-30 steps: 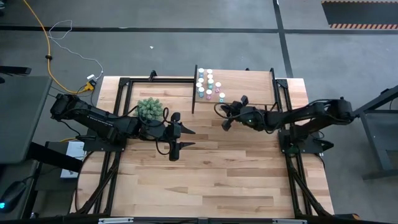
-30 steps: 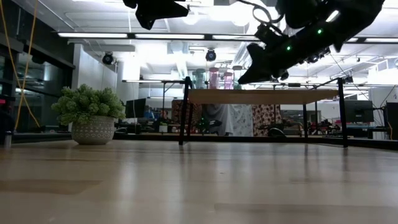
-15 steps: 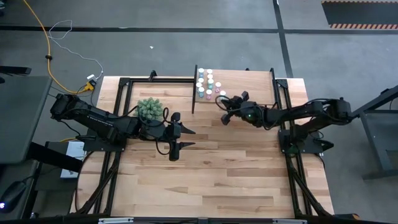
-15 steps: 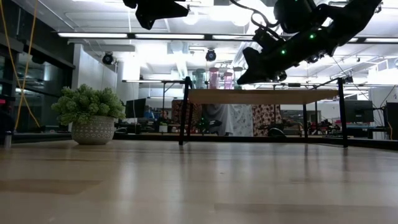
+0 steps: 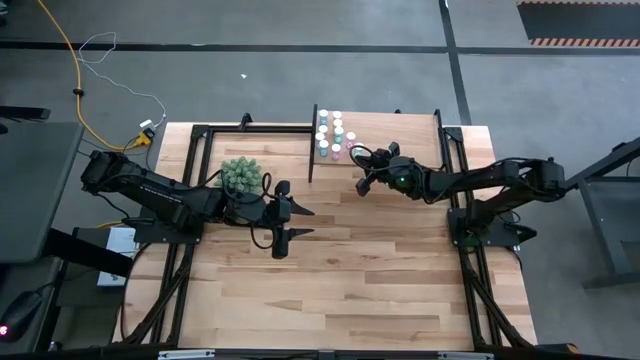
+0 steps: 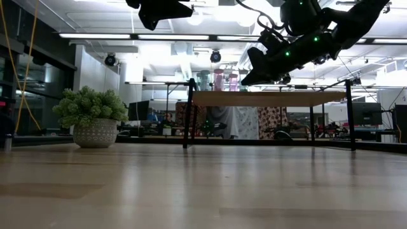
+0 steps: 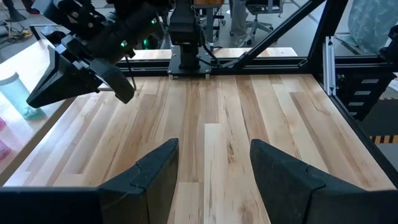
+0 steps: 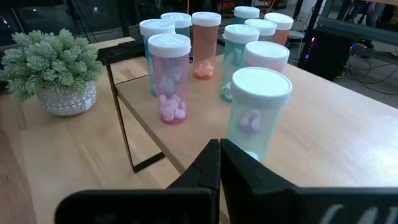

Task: Pick and place medicine bottles onto shelf by color
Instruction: Return to Home Position

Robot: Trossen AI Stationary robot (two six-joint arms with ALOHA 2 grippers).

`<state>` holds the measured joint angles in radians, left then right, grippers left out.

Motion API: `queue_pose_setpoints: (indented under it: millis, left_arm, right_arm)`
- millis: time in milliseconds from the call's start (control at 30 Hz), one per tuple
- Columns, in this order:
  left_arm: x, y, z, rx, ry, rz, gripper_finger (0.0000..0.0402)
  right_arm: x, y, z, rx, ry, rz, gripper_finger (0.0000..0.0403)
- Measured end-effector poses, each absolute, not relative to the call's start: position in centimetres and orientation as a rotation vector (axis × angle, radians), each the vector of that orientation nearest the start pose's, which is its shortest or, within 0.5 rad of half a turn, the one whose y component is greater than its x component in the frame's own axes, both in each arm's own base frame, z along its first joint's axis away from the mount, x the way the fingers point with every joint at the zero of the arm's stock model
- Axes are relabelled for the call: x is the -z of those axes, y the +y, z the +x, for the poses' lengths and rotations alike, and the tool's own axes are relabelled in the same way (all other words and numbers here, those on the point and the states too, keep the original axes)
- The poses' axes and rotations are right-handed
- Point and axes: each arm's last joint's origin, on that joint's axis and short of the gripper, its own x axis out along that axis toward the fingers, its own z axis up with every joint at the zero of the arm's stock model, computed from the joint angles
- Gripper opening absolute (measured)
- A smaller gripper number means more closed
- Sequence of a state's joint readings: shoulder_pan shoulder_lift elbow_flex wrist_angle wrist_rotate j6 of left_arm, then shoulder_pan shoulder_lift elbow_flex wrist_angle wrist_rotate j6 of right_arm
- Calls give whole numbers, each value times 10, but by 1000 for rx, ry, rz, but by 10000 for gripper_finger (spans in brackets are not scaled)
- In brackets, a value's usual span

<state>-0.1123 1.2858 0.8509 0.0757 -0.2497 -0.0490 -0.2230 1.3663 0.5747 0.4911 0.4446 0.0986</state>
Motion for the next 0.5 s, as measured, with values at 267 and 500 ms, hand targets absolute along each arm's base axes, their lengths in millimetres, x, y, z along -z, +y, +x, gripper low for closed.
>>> queue_pose_setpoints:
  millis: [267,500]
  left_arm:
    - [-270,-24,280,-148,401,42,191]
    - [-279,-20,263,-213,425,101,191]
  right_arm:
    - [-202,-64,265,564,274,78,0]
    - [-202,-50,268,451,281,74,0]
